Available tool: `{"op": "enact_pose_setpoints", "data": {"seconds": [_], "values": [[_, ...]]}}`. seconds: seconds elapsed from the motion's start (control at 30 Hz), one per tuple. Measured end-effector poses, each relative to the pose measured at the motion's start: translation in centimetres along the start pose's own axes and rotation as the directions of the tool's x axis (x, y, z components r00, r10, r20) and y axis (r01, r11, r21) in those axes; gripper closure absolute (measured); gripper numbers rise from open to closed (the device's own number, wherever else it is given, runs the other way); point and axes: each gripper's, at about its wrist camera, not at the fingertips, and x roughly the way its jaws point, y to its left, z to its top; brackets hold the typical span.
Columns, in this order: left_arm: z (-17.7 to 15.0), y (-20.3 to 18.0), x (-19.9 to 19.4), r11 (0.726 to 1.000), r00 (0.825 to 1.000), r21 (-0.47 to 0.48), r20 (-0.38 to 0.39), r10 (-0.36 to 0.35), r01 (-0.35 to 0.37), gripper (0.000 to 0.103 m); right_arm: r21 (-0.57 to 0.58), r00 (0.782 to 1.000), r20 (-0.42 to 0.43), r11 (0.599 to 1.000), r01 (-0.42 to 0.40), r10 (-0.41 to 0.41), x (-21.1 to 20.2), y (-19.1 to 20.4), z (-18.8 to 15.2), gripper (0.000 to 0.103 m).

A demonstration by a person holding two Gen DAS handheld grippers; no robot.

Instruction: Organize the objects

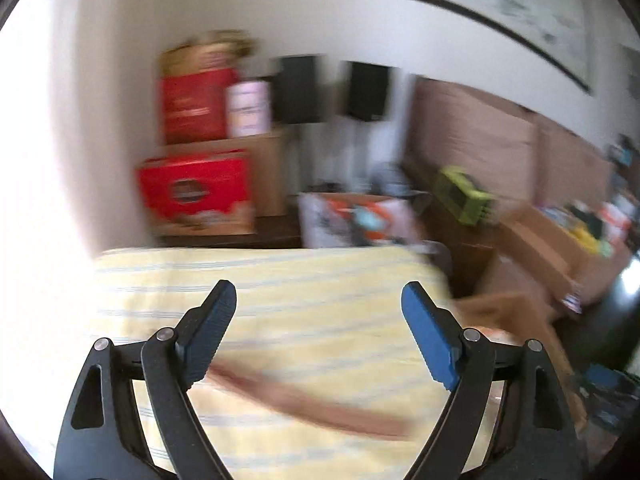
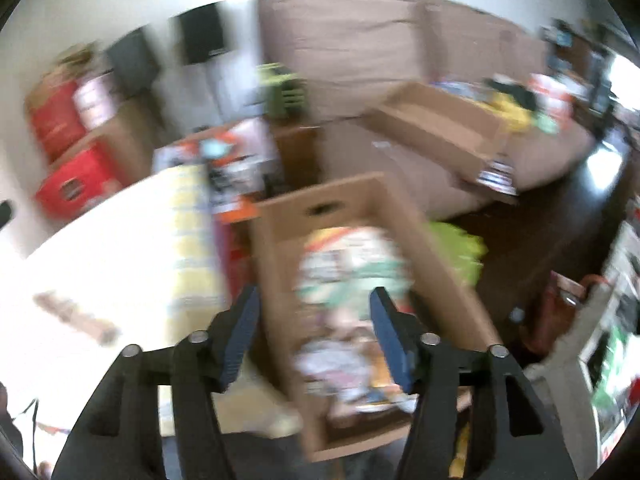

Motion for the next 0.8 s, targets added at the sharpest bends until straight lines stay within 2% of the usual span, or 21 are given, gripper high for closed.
{"op": "enact_pose_setpoints", "data": {"seconds": [0.03,0.13,0.2,0.3,0.37,0.43,0.57,0.63,0.7,0.77,0.8], "values": [[0.0,2.1,0.6,0.999,0.999,-0.032,-0.012,0.031,-0.031,0.020,-0.046,0.997,-0.039,0.997,-0.064,0.062,0.3,2.0,0.2,0.028],[-0.6,9.8,2.6,0.982,0.993,-0.168,-0.102,0.066,-0.083,0.020,-0.186,0.979,-0.098,0.964,-0.192,0.177,1.0,8.6,-0.3,0.026],[-1.6,13.2,3.7,0.972,0.981,-0.205,-0.174,0.083,-0.118,0.020,-0.250,0.976,-0.111,0.945,-0.211,0.188,1.7,12.1,-0.9,0.024],[-2.6,15.6,4.5,0.966,0.969,-0.200,-0.212,0.123,-0.166,0.020,-0.358,0.977,-0.130,0.910,-0.208,0.172,3.4,17.2,-1.4,0.024],[-3.0,16.6,5.0,0.956,0.962,-0.225,-0.236,0.137,-0.191,0.020,-0.443,0.974,-0.136,0.868,-0.225,0.183,4.5,20.7,-1.8,0.024],[-3.5,17.3,5.4,0.948,0.962,-0.264,-0.250,0.113,-0.180,0.020,-0.518,0.974,-0.148,0.825,-0.225,0.172,5.6,23.5,-2.5,0.024],[-4.3,18.5,6.2,0.932,0.963,-0.329,-0.262,0.062,-0.149,0.020,-0.582,0.977,-0.164,0.787,-0.206,0.134,8.1,25.4,-3.6,0.024],[-4.4,18.8,6.6,0.930,0.962,-0.337,-0.268,0.057,-0.149,0.020,-0.589,0.978,-0.172,0.783,-0.200,0.120,9.5,25.6,-4.0,0.024],[-4.7,18.9,6.8,0.928,0.960,-0.340,-0.274,0.058,-0.153,0.020,-0.572,0.970,-0.201,0.788,-0.227,0.133,10.4,25.0,-4.1,0.029],[-5.0,18.9,7.1,0.928,0.962,-0.344,-0.269,0.050,-0.144,0.020,-0.539,0.956,-0.246,0.798,-0.270,0.158,11.4,24.5,-4.2,0.043],[-5.0,18.9,7.2,0.929,0.964,-0.346,-0.261,0.042,-0.134,0.020,-0.533,0.955,-0.248,0.801,-0.274,0.162,11.6,24.3,-4.4,0.042]]}}
